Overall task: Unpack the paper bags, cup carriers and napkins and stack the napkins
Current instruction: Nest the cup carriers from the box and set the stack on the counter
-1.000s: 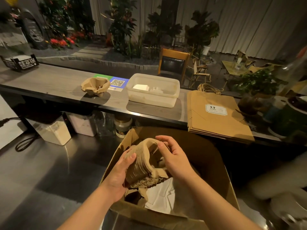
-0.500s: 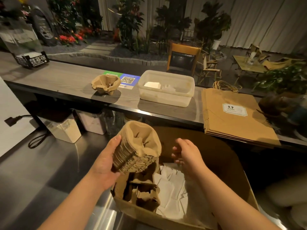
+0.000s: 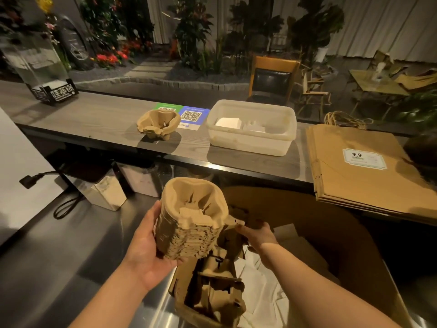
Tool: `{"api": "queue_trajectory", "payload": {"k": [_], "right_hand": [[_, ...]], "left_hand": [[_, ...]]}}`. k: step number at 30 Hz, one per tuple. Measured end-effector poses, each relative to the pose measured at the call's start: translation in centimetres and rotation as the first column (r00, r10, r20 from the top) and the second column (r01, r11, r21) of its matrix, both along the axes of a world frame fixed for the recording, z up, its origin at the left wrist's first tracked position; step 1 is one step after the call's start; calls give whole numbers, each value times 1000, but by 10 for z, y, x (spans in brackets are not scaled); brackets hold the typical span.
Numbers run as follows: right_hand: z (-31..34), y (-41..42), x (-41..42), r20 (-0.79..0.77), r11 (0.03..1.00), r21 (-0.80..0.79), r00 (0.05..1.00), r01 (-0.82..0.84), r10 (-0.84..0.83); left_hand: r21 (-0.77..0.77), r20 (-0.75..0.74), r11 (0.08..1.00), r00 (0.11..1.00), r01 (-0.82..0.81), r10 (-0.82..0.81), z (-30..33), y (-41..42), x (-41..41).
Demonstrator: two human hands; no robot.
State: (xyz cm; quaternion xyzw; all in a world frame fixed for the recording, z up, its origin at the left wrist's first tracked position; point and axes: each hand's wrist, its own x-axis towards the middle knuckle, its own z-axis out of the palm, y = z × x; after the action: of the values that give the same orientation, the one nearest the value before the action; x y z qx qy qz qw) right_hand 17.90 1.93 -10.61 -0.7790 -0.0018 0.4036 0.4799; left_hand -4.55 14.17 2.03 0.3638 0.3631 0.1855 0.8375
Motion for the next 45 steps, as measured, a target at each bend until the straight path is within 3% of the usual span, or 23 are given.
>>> {"api": "queue_trajectory", "payload": {"k": [3,10,15,19,23,27,30,34,41,45], "right_hand": [[-9,5,1,-86,998,59,996,-10,15],[-21,10,-15,-28,973,217,996,-76,84],[-20,0,-7,42,968,148,979,-202,198],[-13,1,-6,242,939,-28,910,-342,338],[-6,5,-7,239,922,-35,893,-385,381],[6,1,-9,247,980,-9,950,-197,194],[17,-10,-6,46,994,99,998,-52,48],[44,-29,-8,-227,935,291,964,202,-138],[85,-64,-33,-319,834,432,923,344,-215],[102,-78,-44,-297,791,513,933,334,-202]], "left_hand": [[-13,-2,1000,1000,11,-11,-2,3,-1],[-61,16,998,1000,21,-20,-9,11,1],[-64,44,998,999,28,-25,-10,9,2],[3,30,998,998,60,-60,-9,6,3],[18,59,995,993,97,-98,-9,4,2],[46,106,990,985,130,-134,-12,1,0],[64,120,991,985,120,-127,-11,-5,-1],[114,132,984,980,134,-148,-9,-13,-5],[212,124,964,974,163,-192,-16,-25,-12],[250,96,952,974,176,-206,-22,-33,-15]]}}
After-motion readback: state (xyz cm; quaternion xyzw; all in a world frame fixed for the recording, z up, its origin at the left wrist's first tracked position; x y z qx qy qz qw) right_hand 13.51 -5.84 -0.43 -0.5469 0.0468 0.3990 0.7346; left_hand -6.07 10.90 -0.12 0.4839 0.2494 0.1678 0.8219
